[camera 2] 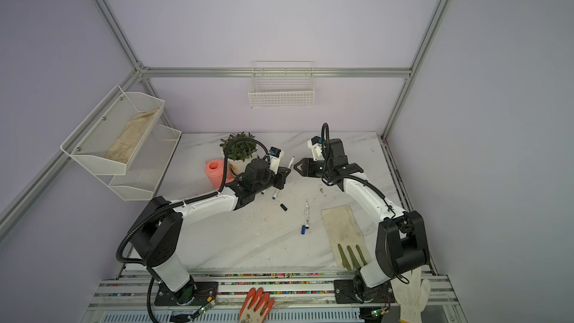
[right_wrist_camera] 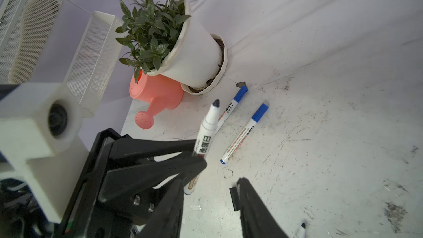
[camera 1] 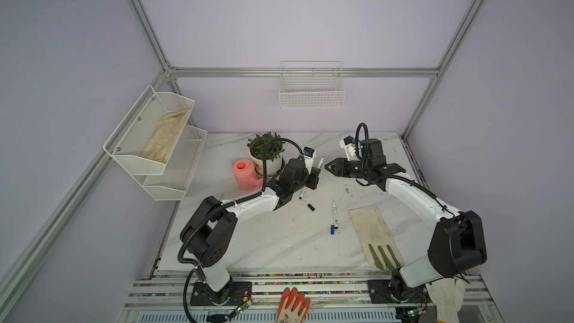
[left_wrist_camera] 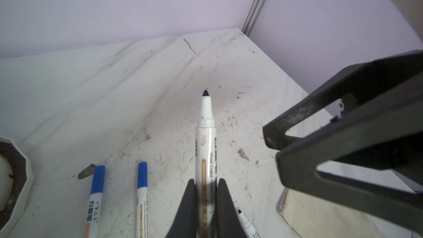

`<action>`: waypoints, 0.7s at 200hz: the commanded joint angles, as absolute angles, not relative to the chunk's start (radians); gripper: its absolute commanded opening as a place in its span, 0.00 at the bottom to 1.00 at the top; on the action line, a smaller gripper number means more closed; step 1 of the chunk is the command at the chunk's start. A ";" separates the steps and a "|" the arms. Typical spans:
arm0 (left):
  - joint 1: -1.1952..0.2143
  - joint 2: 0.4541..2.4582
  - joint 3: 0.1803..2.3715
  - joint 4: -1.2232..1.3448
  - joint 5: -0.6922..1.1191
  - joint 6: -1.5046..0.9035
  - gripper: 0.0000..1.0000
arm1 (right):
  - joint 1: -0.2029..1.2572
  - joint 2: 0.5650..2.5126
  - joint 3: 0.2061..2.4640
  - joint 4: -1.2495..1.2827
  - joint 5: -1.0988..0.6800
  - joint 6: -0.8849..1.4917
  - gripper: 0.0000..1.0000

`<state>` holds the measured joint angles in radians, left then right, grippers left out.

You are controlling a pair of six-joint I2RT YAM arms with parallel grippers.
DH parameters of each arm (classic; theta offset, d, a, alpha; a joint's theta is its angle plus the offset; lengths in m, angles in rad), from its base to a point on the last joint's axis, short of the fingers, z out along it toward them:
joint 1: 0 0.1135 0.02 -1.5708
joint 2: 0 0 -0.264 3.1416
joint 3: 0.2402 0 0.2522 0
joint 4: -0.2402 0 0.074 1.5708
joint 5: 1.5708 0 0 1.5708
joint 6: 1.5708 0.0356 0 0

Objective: Insert pens into pen caps
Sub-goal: Pick up a pen from the center of the table.

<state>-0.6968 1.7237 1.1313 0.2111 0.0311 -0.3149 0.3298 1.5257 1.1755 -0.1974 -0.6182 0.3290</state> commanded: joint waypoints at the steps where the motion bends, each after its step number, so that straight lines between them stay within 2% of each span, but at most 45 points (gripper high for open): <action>1: -0.699 1.700 1.092 0.283 0.077 -0.332 0.00 | 0.327 1.525 1.170 -0.094 -0.673 0.374 0.42; 89: -0.699 1.670 1.049 0.380 0.135 -0.368 0.00 | 0.336 1.613 1.172 -0.007 -0.685 0.422 0.39; 103: -0.699 1.673 1.051 0.380 0.135 -0.373 0.00 | 0.340 1.621 1.173 0.007 -0.700 0.431 0.34; 127: -0.699 1.677 1.048 0.392 0.135 -0.390 0.00 | 0.341 1.622 1.174 0.002 -0.703 0.431 0.13; 140: -0.699 1.681 1.043 0.402 0.141 -0.400 0.00 | 0.341 1.614 1.170 -0.004 -0.701 0.426 0.07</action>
<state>-0.6979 1.7218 1.0805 0.3279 0.1188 -0.3679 0.3355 1.6176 1.1709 -0.0250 -0.6823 0.4282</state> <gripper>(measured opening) 0.112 0.128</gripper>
